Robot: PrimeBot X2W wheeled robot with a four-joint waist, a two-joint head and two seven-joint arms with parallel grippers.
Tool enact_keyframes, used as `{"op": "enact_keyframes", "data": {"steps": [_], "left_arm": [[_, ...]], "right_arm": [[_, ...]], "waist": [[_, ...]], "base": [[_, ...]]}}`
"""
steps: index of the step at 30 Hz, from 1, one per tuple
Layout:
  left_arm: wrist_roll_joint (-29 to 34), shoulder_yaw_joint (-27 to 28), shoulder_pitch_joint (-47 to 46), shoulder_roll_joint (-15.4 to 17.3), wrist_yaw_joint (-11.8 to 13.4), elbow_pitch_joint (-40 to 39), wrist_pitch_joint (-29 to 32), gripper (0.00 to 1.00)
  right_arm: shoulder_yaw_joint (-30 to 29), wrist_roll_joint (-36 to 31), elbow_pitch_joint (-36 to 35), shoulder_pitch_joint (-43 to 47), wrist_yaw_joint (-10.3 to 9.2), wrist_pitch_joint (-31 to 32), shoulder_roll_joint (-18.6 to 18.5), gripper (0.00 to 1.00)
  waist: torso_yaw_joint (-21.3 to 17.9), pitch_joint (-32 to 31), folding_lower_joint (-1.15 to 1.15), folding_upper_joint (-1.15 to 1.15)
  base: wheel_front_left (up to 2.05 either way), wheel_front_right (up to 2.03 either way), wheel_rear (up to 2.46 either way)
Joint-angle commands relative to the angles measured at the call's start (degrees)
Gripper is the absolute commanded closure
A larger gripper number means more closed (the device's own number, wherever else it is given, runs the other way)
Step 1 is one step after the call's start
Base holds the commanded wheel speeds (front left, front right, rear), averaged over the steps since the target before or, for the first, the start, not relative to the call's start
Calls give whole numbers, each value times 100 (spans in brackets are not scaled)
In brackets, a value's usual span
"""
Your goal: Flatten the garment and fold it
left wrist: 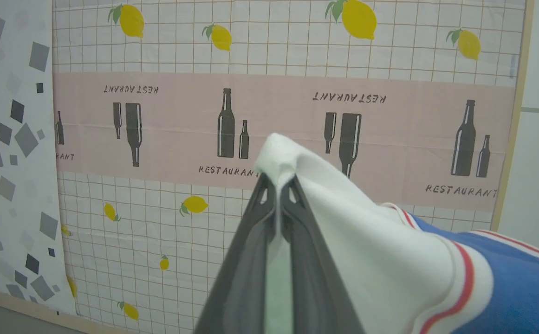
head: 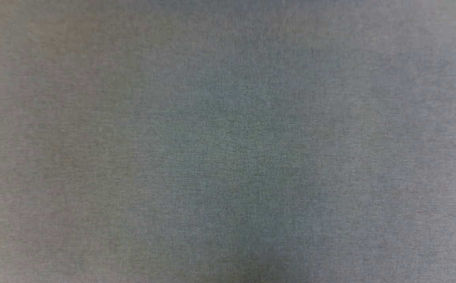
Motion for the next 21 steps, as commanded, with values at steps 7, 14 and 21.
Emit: {"op": "enact_keyframes", "data": {"steps": [7, 14, 21], "left_arm": [[-144, -46, 119, -142, -130, 418, -266, 100], [-372, -180, 655, -500, -451, 896, -543, 100], [-602, -255, 1515, -761, -786, 1302, -875, 100]], "right_arm": [[269, 296, 408, 128, 19, -198, -49, 100], [911, 1035, 477, 904, 19, -316, -107, 100], [1472, 1924, 218, 2198, 19, -518, -287, 100]], "waist": [[33, 312, -1, 0], [145, 192, -1, 0], [239, -357, -1, 0]], "base": [[0, 0, 0], [0, 0, 0], [0, 0, 0]]}}
